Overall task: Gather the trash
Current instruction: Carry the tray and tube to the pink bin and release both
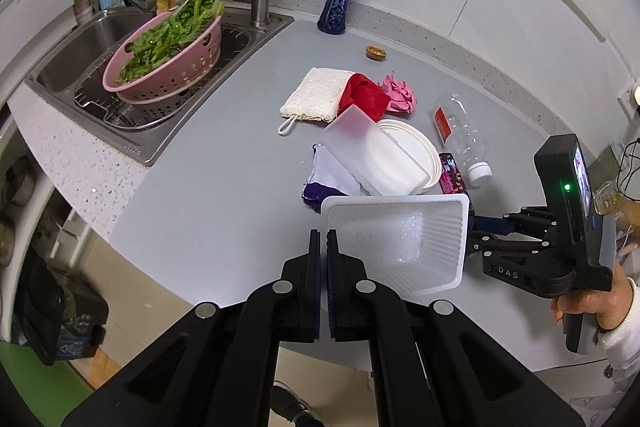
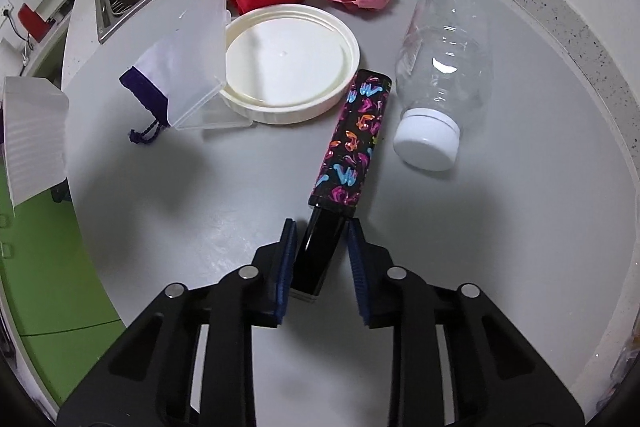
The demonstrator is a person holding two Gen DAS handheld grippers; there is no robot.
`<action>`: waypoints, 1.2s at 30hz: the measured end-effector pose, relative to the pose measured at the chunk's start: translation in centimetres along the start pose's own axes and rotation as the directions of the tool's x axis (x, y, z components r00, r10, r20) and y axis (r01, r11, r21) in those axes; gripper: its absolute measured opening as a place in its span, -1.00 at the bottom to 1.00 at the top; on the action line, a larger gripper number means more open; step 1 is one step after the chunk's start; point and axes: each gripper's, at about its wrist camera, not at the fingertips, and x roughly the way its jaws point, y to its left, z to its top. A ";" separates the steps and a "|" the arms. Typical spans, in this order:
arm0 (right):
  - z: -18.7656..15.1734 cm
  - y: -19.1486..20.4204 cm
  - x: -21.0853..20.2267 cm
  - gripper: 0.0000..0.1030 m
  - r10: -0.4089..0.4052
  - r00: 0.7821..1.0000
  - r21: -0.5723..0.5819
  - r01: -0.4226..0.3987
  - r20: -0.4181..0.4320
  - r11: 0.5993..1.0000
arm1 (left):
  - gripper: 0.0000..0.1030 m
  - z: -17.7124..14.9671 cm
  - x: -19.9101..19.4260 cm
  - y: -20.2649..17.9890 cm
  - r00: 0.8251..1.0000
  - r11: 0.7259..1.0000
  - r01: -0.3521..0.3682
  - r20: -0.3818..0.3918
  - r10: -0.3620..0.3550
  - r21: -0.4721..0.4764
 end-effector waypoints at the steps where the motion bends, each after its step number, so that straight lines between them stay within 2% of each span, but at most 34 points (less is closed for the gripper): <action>1: -0.1 -0.1 0.0 -0.60 -0.002 1.000 -0.002 0.002 0.000 1.000 | -0.95 0.0 0.0 0.0 1.000 1.000 0.001 0.000 -0.001 -0.002; 10: -1.0 -1.4 -2.3 -0.69 0.008 0.999 -0.001 -0.008 0.047 1.000 | -0.95 0.0 -0.7 -0.6 1.000 1.000 0.021 0.015 -0.021 -0.007; 15: -1.6 -1.8 -6.2 -0.69 0.021 0.993 -0.017 -0.019 0.117 1.000 | -0.95 -0.2 -1.9 -0.9 0.999 1.000 0.028 0.035 -0.027 -0.015; 19: -1.5 -0.6 -9.8 -0.69 0.078 0.979 -0.093 -0.061 0.190 0.994 | -0.95 -0.9 -3.7 -0.5 0.998 0.999 0.019 0.061 -0.016 -0.037; 22: -0.9 2.3 -12.5 -0.69 0.129 0.961 -0.203 -0.079 0.243 0.976 | -0.95 -1.8 -5.5 0.6 0.996 0.998 -0.006 0.084 0.012 -0.068; 26: 0.4 7.2 -14.5 -0.69 0.226 0.936 -0.346 -0.124 0.270 0.930 | -0.95 -3.7 -8.2 2.9 0.992 0.990 -0.056 0.107 0.071 -0.129; 29: 1.0 11.7 -14.6 -0.69 0.296 0.922 -0.453 -0.159 0.250 0.877 | -0.95 -6.0 -10.3 5.4 0.985 0.975 -0.105 0.112 0.129 -0.197; 32: 1.1 16.9 -13.7 -0.69 0.364 0.908 -0.556 -0.198 0.207 0.808 | -0.95 -8.8 -12.2 8.2 0.976 0.949 -0.161 0.099 0.193 -0.270; 36: 0.3 23.8 -10.5 -0.69 0.427 0.899 -0.648 -0.267 0.100 0.713 | -0.95 -13.8 -13.3 12.9 0.961 0.893 -0.230 0.052 0.271 -0.388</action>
